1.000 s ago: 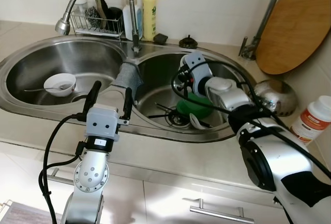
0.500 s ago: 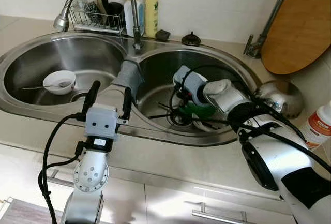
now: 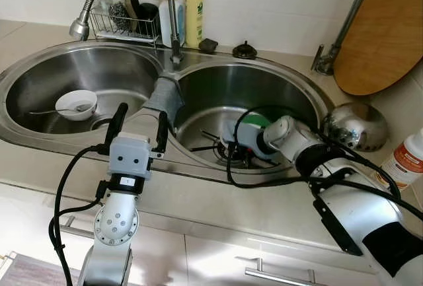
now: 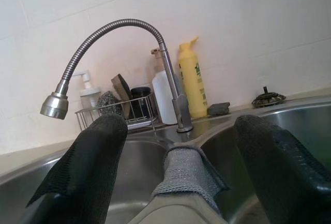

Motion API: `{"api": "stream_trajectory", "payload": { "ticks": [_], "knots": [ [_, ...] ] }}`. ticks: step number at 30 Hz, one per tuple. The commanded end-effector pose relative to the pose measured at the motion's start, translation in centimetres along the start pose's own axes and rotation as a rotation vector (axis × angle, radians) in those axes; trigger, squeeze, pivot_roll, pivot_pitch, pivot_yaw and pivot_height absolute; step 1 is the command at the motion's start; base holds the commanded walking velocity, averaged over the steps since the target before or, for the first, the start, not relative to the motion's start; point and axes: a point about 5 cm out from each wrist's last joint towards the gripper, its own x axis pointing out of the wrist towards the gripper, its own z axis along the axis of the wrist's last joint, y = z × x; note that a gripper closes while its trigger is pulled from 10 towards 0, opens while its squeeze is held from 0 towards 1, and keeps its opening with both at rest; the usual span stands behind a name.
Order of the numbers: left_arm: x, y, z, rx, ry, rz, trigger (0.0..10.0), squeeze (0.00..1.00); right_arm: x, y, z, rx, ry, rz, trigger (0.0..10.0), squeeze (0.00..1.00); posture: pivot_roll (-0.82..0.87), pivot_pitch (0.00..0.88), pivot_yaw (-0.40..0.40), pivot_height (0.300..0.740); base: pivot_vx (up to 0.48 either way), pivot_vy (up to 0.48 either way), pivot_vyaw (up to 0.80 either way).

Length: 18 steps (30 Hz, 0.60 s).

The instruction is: Kitchen organization

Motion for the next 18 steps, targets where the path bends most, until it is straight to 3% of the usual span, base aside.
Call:
{"api": "stream_trajectory", "payload": {
  "ticks": [1, 7, 8, 9, 10, 18],
  "knots": [
    [0.01, -0.05, 0.31, 0.001, -0.010, 0.001, 10.0, 0.00, -0.01, 0.17, -0.31, -0.016, 0.011, 0.025, 10.0, 0.00, 0.18, 0.000, -0.080, 0.740, 0.000, 0.000, 0.00],
    [0.03, -0.04, 0.30, 0.001, -0.009, 0.002, 10.0, 0.00, 0.20, 0.66, -0.59, -0.024, 0.009, 0.071, 10.0, 0.00, 0.18, 0.000, -0.080, 0.740, 0.000, 0.000, 0.00],
    [0.03, -0.04, 0.28, 0.001, -0.008, 0.001, 10.0, 0.00, 0.23, 0.75, -0.63, -0.025, 0.007, 0.080, 10.0, 0.51, 0.18, 0.000, -0.081, 0.740, 0.000, 0.000, 0.00],
    [0.03, -0.04, 0.27, 0.001, -0.008, 0.001, 10.0, 0.00, 0.24, 0.80, -0.65, -0.025, 0.005, 0.086, 10.0, 0.51, 0.18, 0.000, -0.081, 0.740, 0.000, 0.000, 0.00],
    [0.04, -0.03, 0.25, 0.002, -0.007, 0.001, 10.0, 0.00, 0.24, 0.83, -0.73, -0.024, 0.003, 0.087, 10.0, 1.00, 0.18, 0.000, -0.080, 0.740, 0.000, 0.000, 0.00],
    [0.02, -0.03, 0.20, 0.001, -0.006, -0.002, 10.0, 0.00, -0.02, 0.51, -0.70, 0.001, -0.020, 0.067, 10.0, 1.00, 0.17, 0.000, -0.074, 0.740, 0.000, 0.000, 0.00]
  ]
}}
